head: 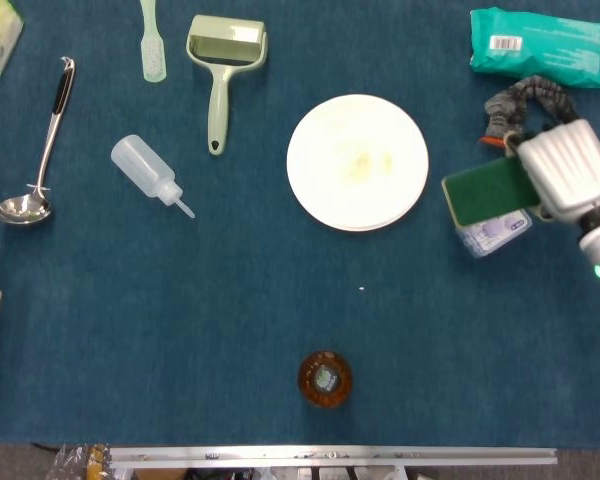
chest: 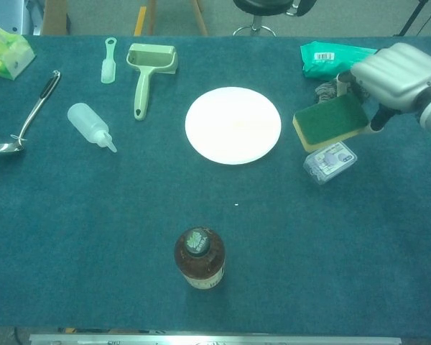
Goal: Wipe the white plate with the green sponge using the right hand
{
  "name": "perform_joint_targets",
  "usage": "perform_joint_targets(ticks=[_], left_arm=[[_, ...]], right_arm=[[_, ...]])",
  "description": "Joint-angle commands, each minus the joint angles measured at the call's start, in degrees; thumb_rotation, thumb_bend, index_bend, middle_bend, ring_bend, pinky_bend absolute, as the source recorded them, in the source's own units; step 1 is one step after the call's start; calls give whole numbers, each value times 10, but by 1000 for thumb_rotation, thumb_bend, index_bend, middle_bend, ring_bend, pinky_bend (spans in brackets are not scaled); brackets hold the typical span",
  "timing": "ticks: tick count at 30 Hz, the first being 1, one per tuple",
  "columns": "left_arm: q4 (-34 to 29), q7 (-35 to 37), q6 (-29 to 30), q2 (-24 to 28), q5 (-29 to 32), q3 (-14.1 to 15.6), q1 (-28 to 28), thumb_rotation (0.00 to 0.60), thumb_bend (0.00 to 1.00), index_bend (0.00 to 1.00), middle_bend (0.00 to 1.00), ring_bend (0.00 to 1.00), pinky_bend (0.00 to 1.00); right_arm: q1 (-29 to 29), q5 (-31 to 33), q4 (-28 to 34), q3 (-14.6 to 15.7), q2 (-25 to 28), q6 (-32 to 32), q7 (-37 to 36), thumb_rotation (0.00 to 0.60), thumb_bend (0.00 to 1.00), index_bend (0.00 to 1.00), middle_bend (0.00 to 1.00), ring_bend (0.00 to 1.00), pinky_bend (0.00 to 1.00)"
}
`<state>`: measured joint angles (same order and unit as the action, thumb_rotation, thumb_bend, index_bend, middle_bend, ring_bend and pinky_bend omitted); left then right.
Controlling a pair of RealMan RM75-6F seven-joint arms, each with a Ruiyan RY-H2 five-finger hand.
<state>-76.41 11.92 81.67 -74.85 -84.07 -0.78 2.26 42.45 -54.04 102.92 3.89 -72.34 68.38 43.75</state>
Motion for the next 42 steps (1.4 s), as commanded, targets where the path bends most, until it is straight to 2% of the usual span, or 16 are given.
perform_joint_targets(ticks=[1,9,23,26,27,36,42], left_arm=[[0,0,-1,0,1,0,0,600,199,395,410,312,462],[-1,-3,-4,-3,1,1,2,600,200,395,410,312,462],[2,-2,-6,-5,2,3,2,600,200,395,410,313,462],[3,-1,-7,-6,2,3,2,600,200,395,410,313,462],[3,-1,-7,-6,2,3,2,600,200,395,410,313,462],[-2,-4,-9,-4,3,3,4,600,200,395,410,312,462],[-4,-5,-9,-4,2,3,5,600,199,395,410,313,462]], right_arm=[[-14,-13,-8,9,0,-6,-14,600,98,424,556,454,252],[-41,-31,-38,24,-11,-25,-30,600,98,424,556,454,252],[-56,-32,-109,9,-44,-68,-46,600,82,424,533,448,252],[-58,-38,-110,7,-45,-75,-53,600,10,385,444,422,252],[-59,-39,-110,6,-44,-78,-57,600,0,340,398,411,252],[-59,-46,-70,-5,-10,-109,-89,600,0,11,96,280,258],[-63,-40,-12,-7,29,-109,-94,600,0,0,19,219,261]])
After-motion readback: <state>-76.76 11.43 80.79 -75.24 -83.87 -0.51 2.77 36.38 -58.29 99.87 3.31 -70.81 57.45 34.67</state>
